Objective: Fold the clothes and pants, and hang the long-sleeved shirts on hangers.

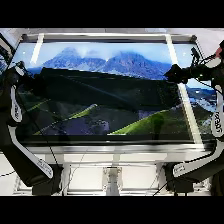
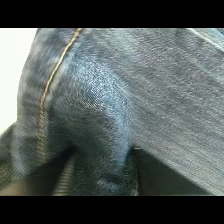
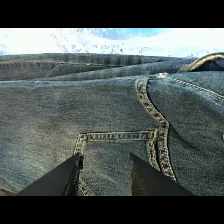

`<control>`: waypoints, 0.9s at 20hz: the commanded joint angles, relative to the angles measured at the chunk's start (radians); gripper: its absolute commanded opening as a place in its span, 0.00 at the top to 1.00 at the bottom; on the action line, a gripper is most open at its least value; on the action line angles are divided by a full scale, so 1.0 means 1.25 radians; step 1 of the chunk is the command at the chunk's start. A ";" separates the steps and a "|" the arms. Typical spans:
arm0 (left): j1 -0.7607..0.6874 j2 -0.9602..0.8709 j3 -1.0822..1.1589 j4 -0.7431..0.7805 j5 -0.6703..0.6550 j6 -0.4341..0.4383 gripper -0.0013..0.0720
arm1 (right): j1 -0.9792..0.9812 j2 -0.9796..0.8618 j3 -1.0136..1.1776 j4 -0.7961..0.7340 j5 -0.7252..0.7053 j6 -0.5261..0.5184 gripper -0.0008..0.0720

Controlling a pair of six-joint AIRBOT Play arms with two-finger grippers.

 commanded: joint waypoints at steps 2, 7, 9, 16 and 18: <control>-0.011 -0.007 -0.001 -0.043 -0.085 0.066 0.90 | 0.000 0.000 0.001 -0.005 0.018 0.000 0.52; -0.011 0.051 -0.001 -0.030 -0.220 0.134 0.95 | 0.000 0.000 0.001 -0.022 0.089 -0.001 0.52; -0.011 0.101 -0.002 0.014 -0.289 0.163 0.95 | 0.000 0.000 0.001 -0.046 0.140 -0.002 0.52; 0.049 0.433 -0.308 0.133 -0.311 0.213 0.95 | 0.000 0.017 -0.022 -0.087 0.330 -0.030 0.53; 0.086 0.540 -0.449 0.134 -0.280 0.229 0.95 | 0.000 0.071 -0.101 -0.087 0.307 -0.056 0.53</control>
